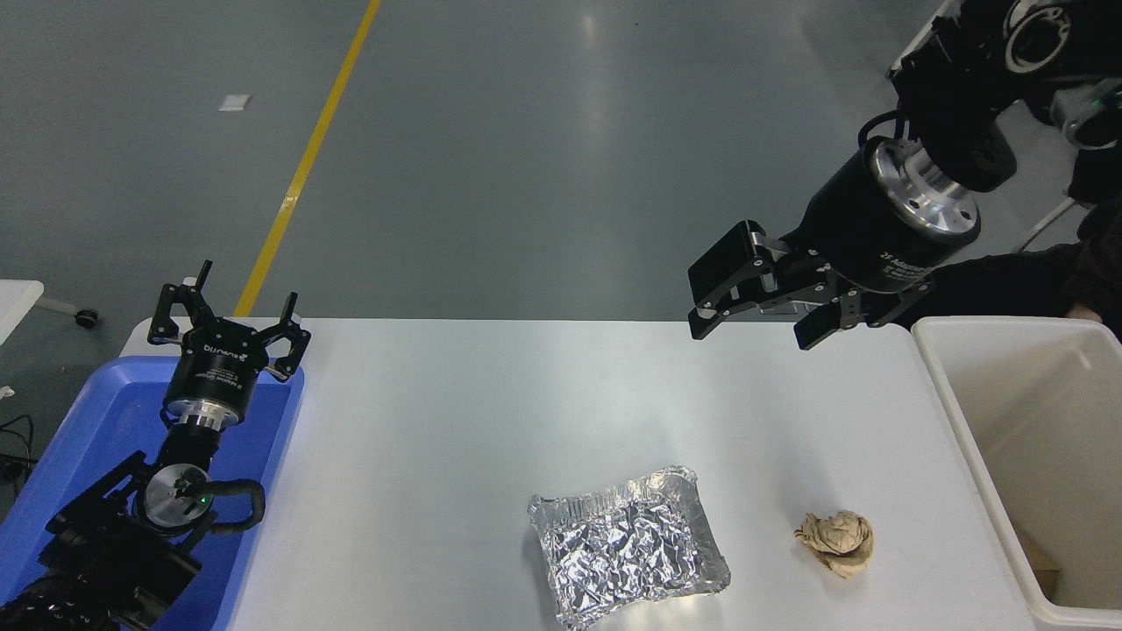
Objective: Pick up foil plate and place in dustbin
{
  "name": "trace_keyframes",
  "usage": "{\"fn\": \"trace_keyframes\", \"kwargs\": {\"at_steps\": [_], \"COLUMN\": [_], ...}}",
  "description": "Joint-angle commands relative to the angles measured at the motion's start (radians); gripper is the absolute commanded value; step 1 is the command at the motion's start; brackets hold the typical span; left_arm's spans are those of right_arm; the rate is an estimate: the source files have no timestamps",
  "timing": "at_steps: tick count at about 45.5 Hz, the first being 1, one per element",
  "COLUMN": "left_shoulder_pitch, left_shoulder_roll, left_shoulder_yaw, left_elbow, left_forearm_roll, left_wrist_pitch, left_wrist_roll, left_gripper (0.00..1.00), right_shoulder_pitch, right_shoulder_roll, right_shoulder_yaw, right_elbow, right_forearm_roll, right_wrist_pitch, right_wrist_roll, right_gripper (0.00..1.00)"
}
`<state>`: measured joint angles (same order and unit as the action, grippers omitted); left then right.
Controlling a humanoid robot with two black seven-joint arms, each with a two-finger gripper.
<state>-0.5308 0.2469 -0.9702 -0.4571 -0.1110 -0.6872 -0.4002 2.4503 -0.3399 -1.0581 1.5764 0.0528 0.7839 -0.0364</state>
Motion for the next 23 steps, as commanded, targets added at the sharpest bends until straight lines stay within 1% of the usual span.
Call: {"fn": "trace_keyframes", "kwargs": {"at_steps": [1, 13, 23], "left_shoulder_pitch": [0.002, 0.000, 0.002], "left_shoulder_roll": [0.000, 0.000, 0.000], "left_shoulder_yaw": [-0.001, -0.001, -0.001], "left_elbow": [0.000, 0.000, 0.000], "left_forearm_roll": [0.001, 0.001, 0.001], "left_wrist_pitch": [0.000, 0.000, 0.000], "left_wrist_roll": [-0.002, 0.000, 0.000], "left_gripper": [1.00, 1.00, 1.00], "right_shoulder_pitch": [-0.047, -0.129, -0.249], "right_shoulder_roll": [0.004, 0.007, -0.005], "right_shoulder_yaw": [0.006, 0.009, 0.029], "right_elbow": [-0.012, -0.042, -0.056], "right_forearm_roll": [-0.010, -0.022, -0.079], "right_wrist_pitch": [0.001, 0.001, 0.001], "right_wrist_roll": [-0.005, -0.004, -0.002], "right_gripper": [1.00, 1.00, 1.00]}}
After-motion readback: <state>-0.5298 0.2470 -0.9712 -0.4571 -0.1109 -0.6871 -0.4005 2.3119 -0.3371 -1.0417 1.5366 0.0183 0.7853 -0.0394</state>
